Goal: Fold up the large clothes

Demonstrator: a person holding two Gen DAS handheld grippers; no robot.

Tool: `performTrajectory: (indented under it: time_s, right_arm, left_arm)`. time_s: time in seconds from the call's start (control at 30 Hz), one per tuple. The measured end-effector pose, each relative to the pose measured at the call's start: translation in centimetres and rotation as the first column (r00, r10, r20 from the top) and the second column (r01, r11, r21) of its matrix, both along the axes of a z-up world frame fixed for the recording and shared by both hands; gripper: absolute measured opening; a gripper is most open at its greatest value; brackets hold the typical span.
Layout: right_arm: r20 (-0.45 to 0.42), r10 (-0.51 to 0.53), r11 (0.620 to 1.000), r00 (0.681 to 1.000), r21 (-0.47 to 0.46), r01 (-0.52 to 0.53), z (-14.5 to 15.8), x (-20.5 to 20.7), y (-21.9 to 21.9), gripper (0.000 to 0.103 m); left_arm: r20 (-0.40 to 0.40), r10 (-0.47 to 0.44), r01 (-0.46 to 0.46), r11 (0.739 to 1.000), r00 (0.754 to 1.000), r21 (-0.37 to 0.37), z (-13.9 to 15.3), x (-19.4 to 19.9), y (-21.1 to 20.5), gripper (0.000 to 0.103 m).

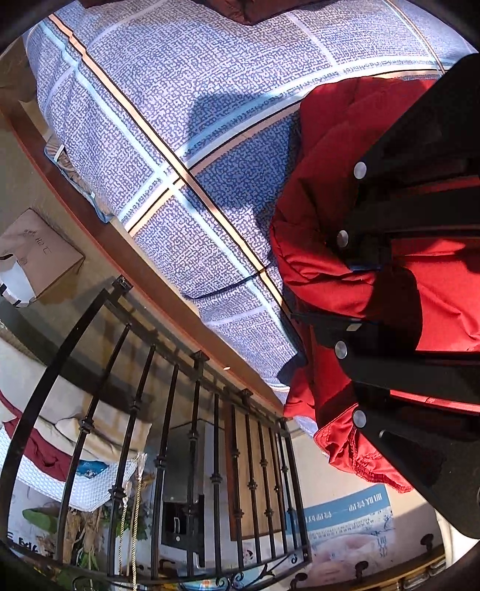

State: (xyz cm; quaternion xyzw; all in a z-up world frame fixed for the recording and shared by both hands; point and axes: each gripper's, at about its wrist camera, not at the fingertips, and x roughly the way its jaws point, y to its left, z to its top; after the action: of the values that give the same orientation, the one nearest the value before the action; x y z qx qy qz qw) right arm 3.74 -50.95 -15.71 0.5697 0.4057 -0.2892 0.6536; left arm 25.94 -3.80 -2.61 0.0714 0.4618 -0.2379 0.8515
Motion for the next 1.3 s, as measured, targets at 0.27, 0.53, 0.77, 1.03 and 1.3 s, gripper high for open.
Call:
performTrajectory:
  time_s: [0.27, 0.53, 0.77, 1.03, 1.3]
  right_arm:
    - [0.056, -0.033, 0.993, 0.998, 0.112, 0.027, 0.4, -1.4, -0.9, 0.021]
    - [0.222, -0.062, 0.995, 0.973, 0.090, 0.043, 5.1, -4.7, -0.3, 0.056]
    - [-0.121, 0.163, 0.751, 0.979, -0.629, -0.203, 15.3, -4.1, 8.7, 0.092]
    - [-0.356, 0.506, 0.589, 0.786, -0.523, -0.616, 8.7, 0.9, 18.6, 0.092]
    - [-0.377, 0.469, 0.691, 0.798, -0.406, -0.598, 4.6, 4.4, 15.3, 0.098]
  left_arm:
    - [-0.025, -0.111, 0.114, 0.978, 0.994, 0.175, -9.2, -4.9, -11.0, 0.081]
    - [-0.138, -0.058, 0.085, 0.976, 0.989, 0.199, -10.5, 0.6, -14.4, 0.094]
    - [-0.162, -0.045, 0.077, 0.977, 0.986, 0.197, -11.6, 1.7, -14.3, 0.096]
    - [-0.164, -0.045, 0.082, 0.971, 0.985, 0.223, -12.7, 2.0, -15.5, 0.098]
    - [-0.193, -0.052, 0.097, 0.968, 0.980, 0.233, -13.6, 3.0, -15.6, 0.098]
